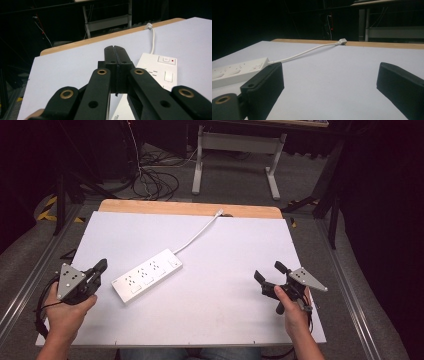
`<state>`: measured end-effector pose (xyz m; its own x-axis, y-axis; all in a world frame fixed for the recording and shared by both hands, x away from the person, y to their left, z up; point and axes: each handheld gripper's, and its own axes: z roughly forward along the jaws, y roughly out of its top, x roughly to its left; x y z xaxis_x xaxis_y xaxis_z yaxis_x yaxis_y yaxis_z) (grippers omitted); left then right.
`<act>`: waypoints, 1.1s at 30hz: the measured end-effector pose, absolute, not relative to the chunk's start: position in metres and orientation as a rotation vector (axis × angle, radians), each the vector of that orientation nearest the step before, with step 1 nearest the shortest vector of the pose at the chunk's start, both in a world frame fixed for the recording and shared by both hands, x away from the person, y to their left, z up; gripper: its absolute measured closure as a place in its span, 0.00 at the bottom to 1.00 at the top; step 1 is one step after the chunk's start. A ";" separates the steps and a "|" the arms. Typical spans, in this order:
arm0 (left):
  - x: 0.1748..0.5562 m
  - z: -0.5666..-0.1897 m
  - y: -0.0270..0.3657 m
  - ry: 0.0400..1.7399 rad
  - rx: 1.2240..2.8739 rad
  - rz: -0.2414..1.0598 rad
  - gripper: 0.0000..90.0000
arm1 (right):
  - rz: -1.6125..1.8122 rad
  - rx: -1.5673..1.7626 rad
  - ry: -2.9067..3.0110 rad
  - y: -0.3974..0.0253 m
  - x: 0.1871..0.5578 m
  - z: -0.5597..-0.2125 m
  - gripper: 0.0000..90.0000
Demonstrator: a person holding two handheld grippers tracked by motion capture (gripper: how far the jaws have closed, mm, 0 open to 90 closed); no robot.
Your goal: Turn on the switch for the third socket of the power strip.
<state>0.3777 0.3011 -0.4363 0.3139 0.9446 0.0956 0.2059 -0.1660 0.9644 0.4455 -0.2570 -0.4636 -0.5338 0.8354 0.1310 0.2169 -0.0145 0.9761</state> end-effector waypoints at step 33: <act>0.382 -0.440 0.287 1.015 1.696 0.892 1.00 | 1.584 1.099 1.767 -0.256 0.446 -0.464 0.09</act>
<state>0.3822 0.2871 -0.4397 0.3933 0.9121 0.1156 0.2322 -0.2202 0.9474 0.4457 -0.2557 -0.4644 -0.5351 0.8339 0.1352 0.2255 -0.0132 0.9742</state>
